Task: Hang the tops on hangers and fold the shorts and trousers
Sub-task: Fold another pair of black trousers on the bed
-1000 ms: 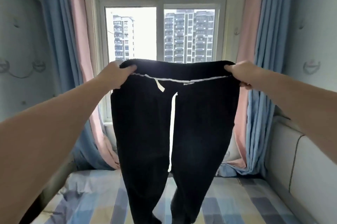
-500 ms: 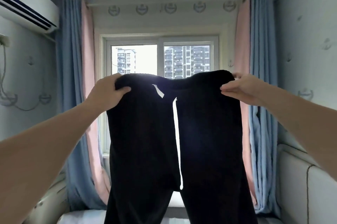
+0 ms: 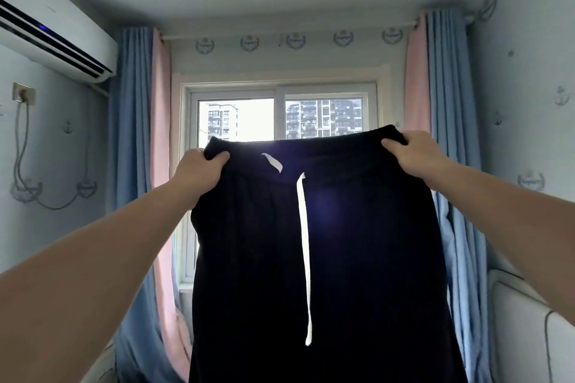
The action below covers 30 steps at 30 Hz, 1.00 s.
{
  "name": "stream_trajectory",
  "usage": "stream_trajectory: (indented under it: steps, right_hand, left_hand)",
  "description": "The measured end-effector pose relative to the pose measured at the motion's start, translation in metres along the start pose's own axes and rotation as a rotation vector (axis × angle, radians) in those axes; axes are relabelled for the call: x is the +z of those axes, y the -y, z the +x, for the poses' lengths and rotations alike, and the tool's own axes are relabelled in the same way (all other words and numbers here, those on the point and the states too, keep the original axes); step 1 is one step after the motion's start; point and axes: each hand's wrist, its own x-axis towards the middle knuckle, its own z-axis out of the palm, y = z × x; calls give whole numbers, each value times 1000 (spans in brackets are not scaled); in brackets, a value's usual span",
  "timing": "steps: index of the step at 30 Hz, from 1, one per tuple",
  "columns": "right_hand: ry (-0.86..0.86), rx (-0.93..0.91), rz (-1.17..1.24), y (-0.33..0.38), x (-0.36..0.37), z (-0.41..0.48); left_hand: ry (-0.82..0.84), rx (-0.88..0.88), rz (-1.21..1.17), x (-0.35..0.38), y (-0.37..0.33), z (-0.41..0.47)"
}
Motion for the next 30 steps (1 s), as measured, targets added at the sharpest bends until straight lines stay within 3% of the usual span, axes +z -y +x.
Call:
stream_trajectory:
  steps: [5, 10, 14, 19, 23, 27, 30]
  right_hand:
    - [10, 140, 124, 20, 10, -1]
    - [159, 247, 360, 59, 28, -15]
    - [231, 131, 430, 93, 39, -30]
    - [274, -91, 396, 124, 45, -44]
    - [332, -196, 377, 141, 46, -49]
    - [326, -297, 266, 143, 53, -49]
    - [57, -333, 87, 123, 58, -41]
  left_hand:
    - [43, -281, -150, 7, -20, -5]
    - [142, -263, -408, 29, -54, -16]
    - [182, -149, -461, 45, -82, -36]
    - [471, 56, -497, 51, -97, -67]
    - [501, 270, -435, 45, -88, -66]
    - [329, 93, -501, 39, -69, -51]
    - [346, 0, -531, 25, -52, -36]
